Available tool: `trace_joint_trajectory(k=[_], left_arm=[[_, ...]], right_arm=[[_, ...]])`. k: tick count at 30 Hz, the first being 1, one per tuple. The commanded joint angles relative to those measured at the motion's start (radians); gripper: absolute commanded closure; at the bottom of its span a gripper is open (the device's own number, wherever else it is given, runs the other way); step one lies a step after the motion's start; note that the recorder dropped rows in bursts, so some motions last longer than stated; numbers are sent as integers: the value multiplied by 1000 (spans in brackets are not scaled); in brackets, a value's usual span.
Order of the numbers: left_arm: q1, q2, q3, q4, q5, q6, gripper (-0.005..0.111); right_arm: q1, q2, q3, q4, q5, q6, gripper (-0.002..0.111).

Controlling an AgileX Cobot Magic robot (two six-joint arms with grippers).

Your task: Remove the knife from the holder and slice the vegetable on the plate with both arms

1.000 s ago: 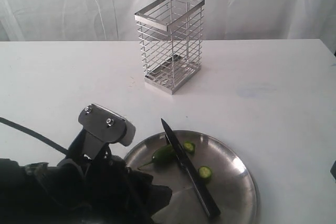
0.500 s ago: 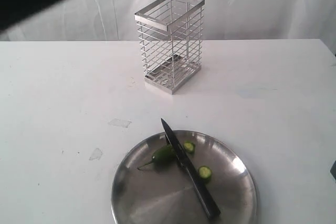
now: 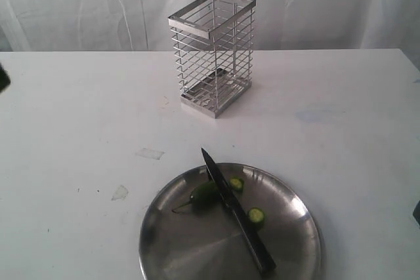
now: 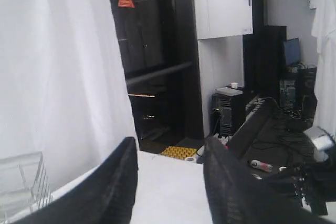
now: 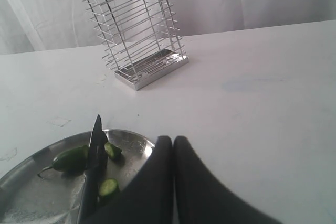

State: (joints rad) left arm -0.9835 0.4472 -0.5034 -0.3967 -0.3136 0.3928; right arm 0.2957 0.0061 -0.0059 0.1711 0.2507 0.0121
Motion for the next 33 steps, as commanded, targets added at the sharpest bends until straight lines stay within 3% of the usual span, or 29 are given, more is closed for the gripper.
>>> trace_joint_trajectory(k=[1, 6, 10, 15, 16, 22, 31, 33], left_arm=[[72, -137, 193, 49, -29, -151, 61], [197, -297, 359, 68, 35, -265, 61], [296, -399, 445, 234, 107, -471, 61], [381, -447, 503, 245, 186, -498, 61], [398, -447, 503, 245, 264, -498, 61], [447, -447, 503, 245, 460, -484, 61], [497, -447, 503, 245, 458, -484, 61], [516, -447, 503, 245, 458, -484, 61]], right_arm=[[-7, -6, 6, -3, -13, -12, 108], [-7, -6, 6, -3, -13, -12, 108], [-7, -6, 6, -3, -13, -12, 108], [-7, -6, 6, -3, -13, -12, 108], [-7, -6, 6, -3, -13, -12, 108], [-7, -6, 6, -3, -13, -12, 108], [-13, -6, 6, -3, -12, -12, 108], [-71, -6, 6, -3, -12, -12, 108]])
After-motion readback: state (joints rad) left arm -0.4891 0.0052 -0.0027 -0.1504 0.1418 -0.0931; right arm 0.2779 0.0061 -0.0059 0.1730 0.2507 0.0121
